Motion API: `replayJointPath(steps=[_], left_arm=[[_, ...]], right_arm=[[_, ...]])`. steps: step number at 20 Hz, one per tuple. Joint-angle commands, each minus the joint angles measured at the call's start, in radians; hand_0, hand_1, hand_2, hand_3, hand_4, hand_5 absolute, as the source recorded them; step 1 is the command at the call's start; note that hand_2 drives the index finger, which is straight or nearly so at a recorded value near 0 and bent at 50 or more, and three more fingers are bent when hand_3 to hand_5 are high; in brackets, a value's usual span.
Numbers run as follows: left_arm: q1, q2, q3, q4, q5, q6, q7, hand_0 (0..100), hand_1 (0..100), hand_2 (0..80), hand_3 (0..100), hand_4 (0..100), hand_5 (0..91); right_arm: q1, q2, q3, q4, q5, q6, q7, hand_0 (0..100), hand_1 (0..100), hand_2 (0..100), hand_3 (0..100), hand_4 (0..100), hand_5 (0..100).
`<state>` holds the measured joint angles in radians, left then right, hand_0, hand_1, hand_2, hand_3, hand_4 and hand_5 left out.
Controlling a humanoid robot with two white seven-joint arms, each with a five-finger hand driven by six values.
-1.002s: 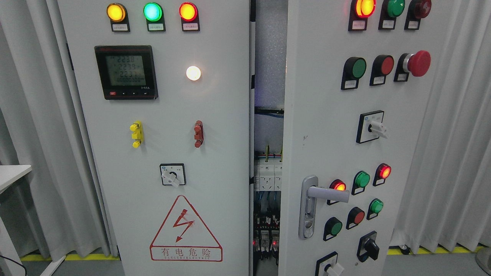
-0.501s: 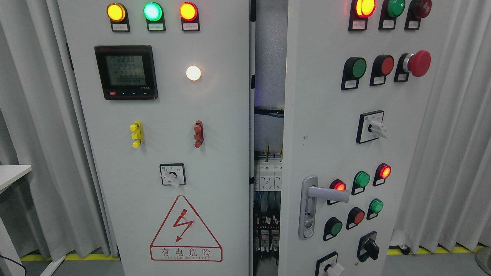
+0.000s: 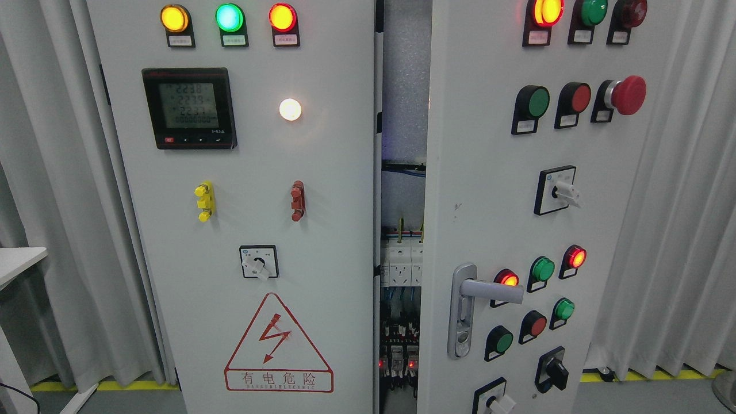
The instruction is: Open door with both hands
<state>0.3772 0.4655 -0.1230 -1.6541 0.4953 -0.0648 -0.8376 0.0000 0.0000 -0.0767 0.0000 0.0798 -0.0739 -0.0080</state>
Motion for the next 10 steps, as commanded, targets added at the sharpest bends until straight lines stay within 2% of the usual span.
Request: replayJointPath(steps=[1, 4, 8, 10], left_arm=[[-0.139, 0.05, 0.029, -0.223, 0.175, 0.132, -0.001, 29, 0, 2.8, 3, 3, 0.0], [-0.243, 0.035, 0.075, -0.223, 0.268, 0.328, 0.0, 29, 0, 2.8, 3, 3, 0.0], [-0.368, 0.005, 0.075, -0.225, 0.284, 0.394, -0.001, 29, 0, 2.8, 3, 3, 0.0], [-0.452, 0.01, 0.074, -0.223, 0.337, 0.454, -0.001, 29, 0, 2.8, 3, 3, 0.0]], right_arm=[[-0.008, 0.0, 0.0, -0.029, 0.0, 0.0, 0.0, 22, 0, 0, 0, 0, 0], [-0.008, 0.0, 0.0, -0.029, 0.0, 0.0, 0.0, 22, 0, 0, 0, 0, 0], [-0.008, 0.0, 0.0, -0.029, 0.0, 0.0, 0.0, 22, 0, 0, 0, 0, 0], [-0.006, -0.002, 0.0, -0.029, 0.0, 0.0, 0.0, 22, 0, 0, 0, 0, 0]])
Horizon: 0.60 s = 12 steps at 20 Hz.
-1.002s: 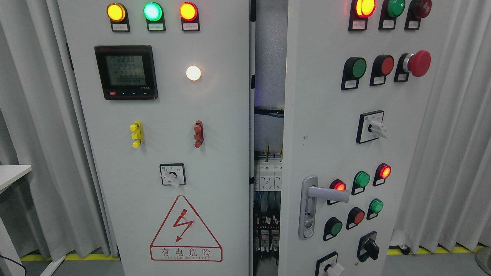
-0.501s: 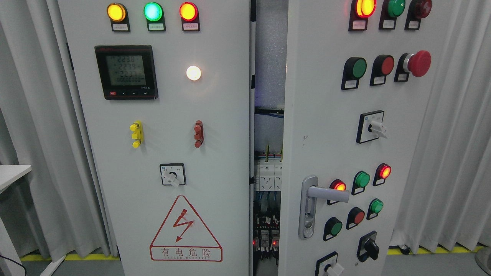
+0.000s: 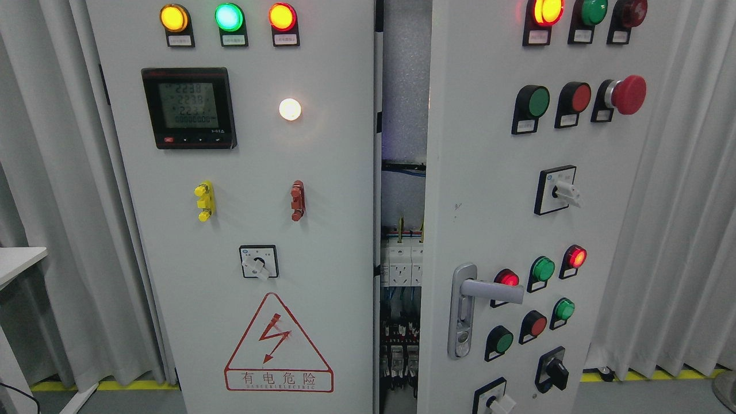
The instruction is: Open door with both hands
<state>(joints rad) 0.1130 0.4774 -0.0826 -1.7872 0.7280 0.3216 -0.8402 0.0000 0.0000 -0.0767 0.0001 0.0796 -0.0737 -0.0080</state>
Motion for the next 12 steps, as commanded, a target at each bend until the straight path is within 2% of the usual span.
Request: replayJointPath(steps=[1, 7, 12], left_arm=[[-0.237, 0.0, 0.034, -0.09, 0.137, 0.101, 0.003, 29, 0, 2.8, 3, 3, 0.0], [-0.415, -0.01, 0.03, -0.086, 0.149, 0.137, 0.003, 29, 0, 2.8, 3, 3, 0.0], [-0.608, -0.048, 0.029, -0.022, 0.149, 0.241, 0.015, 29, 0, 2.7, 3, 3, 0.0]], right_arm=[[-0.008, 0.0, 0.0, -0.029, 0.0, 0.0, 0.0, 22, 0, 0, 0, 0, 0], [-0.008, -0.002, 0.0, -0.028, 0.0, 0.0, 0.0, 22, 0, 0, 0, 0, 0], [-0.008, -0.002, 0.0, -0.029, 0.0, 0.0, 0.0, 22, 0, 0, 0, 0, 0]])
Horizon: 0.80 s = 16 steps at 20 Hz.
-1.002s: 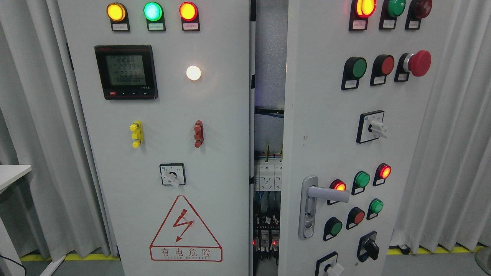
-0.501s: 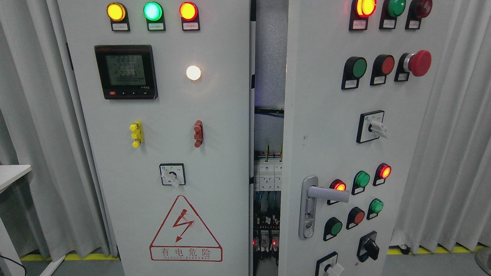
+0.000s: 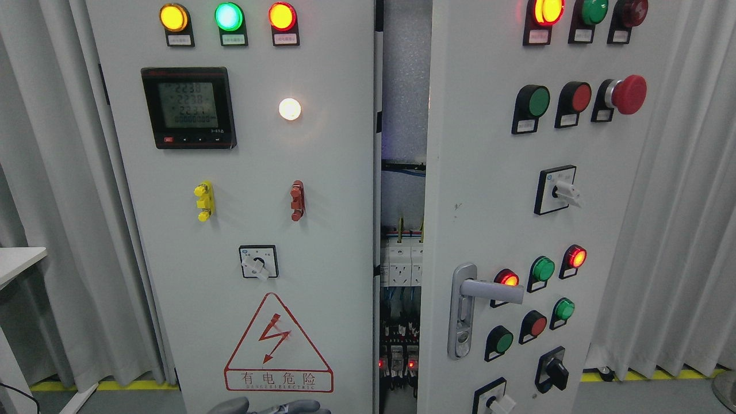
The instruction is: Open door with both hands
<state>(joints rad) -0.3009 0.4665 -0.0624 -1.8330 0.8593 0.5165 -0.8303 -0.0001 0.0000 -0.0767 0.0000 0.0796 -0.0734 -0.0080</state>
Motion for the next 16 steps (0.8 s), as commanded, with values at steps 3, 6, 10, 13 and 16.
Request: replayJointPath(steps=[3, 6, 10, 13, 16], left_arm=[[-0.274, -0.045, 0.004, 0.049, 0.023, 0.076, 0.005, 29, 0, 2.7, 3, 3, 0.0], [-0.34, -0.048, -0.013, 0.057, 0.046, 0.08, 0.005, 29, 0, 2.7, 3, 3, 0.0], [-0.394, -0.091, -0.011, 0.101, 0.044, 0.158, 0.005, 29, 0, 2.8, 3, 3, 0.0], [-0.443, -0.092, -0.02, 0.13, 0.049, 0.157, 0.005, 29, 0, 2.8, 3, 3, 0.0], [-0.518, -0.086, -0.108, 0.198, 0.066, 0.126, 0.008, 29, 0, 2.8, 3, 3, 0.0]], right_arm=[[-0.008, 0.0, 0.0, -0.029, 0.0, 0.0, 0.0, 22, 0, 0, 0, 0, 0], [-0.008, -0.002, 0.0, -0.029, 0.0, 0.0, 0.0, 22, 0, 0, 0, 0, 0], [-0.006, -0.002, 0.0, -0.029, 0.0, 0.0, 0.0, 22, 0, 0, 0, 0, 0], [-0.008, 0.0, 0.0, -0.029, 0.0, 0.0, 0.0, 22, 0, 0, 0, 0, 0], [-0.008, 0.0, 0.0, -0.028, 0.0, 0.0, 0.0, 22, 0, 0, 0, 0, 0]])
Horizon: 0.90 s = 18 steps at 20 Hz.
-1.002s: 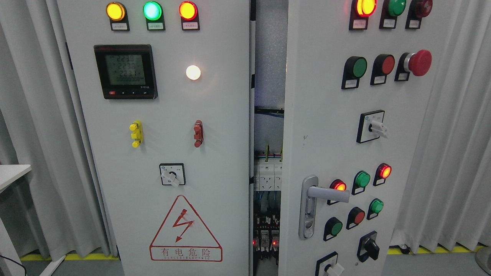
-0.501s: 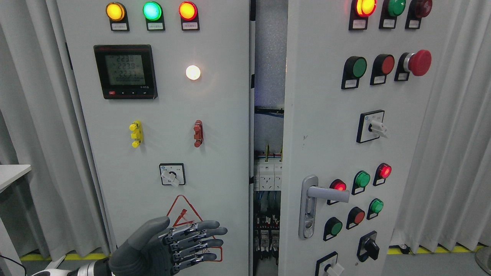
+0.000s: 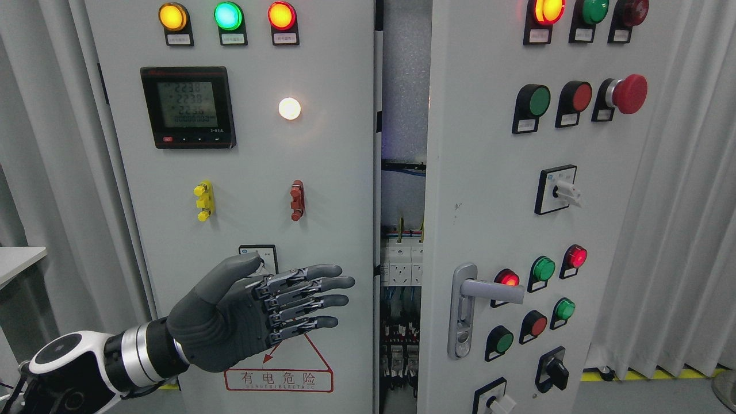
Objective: Open door with both hands
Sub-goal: 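Raise the left hand and reach into the gap between the doors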
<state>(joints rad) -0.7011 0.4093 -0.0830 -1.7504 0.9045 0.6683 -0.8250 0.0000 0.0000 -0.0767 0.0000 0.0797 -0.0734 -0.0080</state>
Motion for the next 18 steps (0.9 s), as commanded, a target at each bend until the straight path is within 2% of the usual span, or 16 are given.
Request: replayJointPath(steps=[1, 6, 9, 16, 18], left_arm=[[-0.138, -0.024, -0.109, 0.135, 0.043, -0.047, 0.01, 29, 0, 2.8, 3, 3, 0.0], [-0.256, 0.051, -0.274, 0.239, 0.129, -0.157, 0.032, 29, 0, 2.8, 3, 3, 0.0], [-0.313, 0.062, -0.343, 0.284, 0.181, -0.182, 0.032, 29, 0, 2.8, 3, 3, 0.0], [-0.379, 0.057, -0.477, 0.356, 0.204, -0.233, 0.033, 29, 0, 2.8, 3, 3, 0.0], [-0.411, 0.062, -0.517, 0.373, 0.246, -0.251, 0.033, 29, 0, 2.8, 3, 3, 0.0]], right_arm=[[-0.008, 0.0, 0.0, -0.028, 0.0, 0.0, 0.0, 22, 0, 0, 0, 0, 0], [-0.006, 0.0, 0.0, -0.029, 0.0, 0.0, 0.0, 22, 0, 0, 0, 0, 0], [-0.008, 0.0, 0.0, -0.028, 0.0, 0.0, 0.0, 22, 0, 0, 0, 0, 0], [-0.006, 0.0, 0.0, -0.029, 0.0, 0.0, 0.0, 22, 0, 0, 0, 0, 0], [-0.006, -0.002, 0.0, -0.028, 0.0, 0.0, 0.0, 22, 0, 0, 0, 0, 0]])
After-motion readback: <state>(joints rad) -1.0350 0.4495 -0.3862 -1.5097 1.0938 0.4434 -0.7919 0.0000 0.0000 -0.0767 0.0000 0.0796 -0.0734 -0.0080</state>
